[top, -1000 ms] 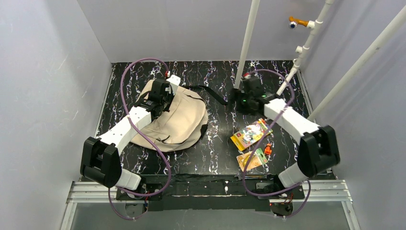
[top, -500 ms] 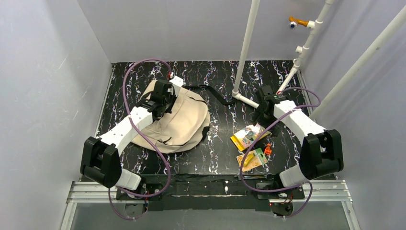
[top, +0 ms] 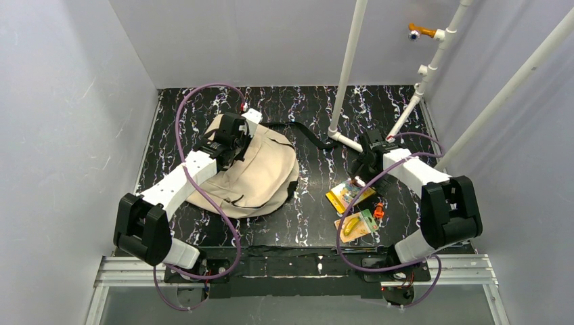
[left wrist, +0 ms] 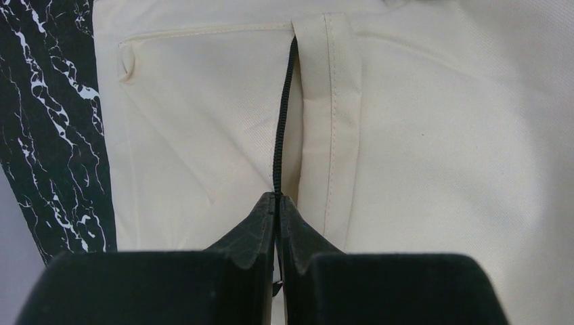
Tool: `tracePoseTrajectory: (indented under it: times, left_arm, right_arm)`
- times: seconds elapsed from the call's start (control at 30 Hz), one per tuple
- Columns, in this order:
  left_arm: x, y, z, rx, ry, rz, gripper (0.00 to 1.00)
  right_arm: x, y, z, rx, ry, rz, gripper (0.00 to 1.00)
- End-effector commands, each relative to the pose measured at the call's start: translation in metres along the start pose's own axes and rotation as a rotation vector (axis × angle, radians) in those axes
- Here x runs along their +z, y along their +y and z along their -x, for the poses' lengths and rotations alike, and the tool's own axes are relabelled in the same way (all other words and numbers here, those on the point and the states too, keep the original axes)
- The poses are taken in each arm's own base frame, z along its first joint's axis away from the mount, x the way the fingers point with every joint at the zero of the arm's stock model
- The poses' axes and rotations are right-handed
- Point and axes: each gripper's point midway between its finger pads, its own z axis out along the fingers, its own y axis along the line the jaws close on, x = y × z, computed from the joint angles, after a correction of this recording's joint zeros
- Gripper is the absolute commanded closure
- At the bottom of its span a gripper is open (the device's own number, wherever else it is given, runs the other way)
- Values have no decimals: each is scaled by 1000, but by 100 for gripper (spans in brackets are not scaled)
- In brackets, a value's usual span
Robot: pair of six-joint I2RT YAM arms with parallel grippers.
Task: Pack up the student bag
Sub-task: Move the stationery to the center of the board.
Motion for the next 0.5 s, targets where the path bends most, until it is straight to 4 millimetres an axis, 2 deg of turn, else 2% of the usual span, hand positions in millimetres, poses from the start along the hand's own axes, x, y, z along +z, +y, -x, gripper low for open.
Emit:
tracePoseTrajectory:
  times: [0.0,0.27,0.47]
  left_arm:
    - [-13,-3,25,1,-68,-24,100]
    - [-14,-5,26,9,-66,-31,100]
    - [-14,-5,27,9,-59,-39,100]
  right_arm:
    - [11,14,10,58,-32,49,2]
    - [23,20,9,92,-12,52,2]
    - [23,27,8,68,14,77,2]
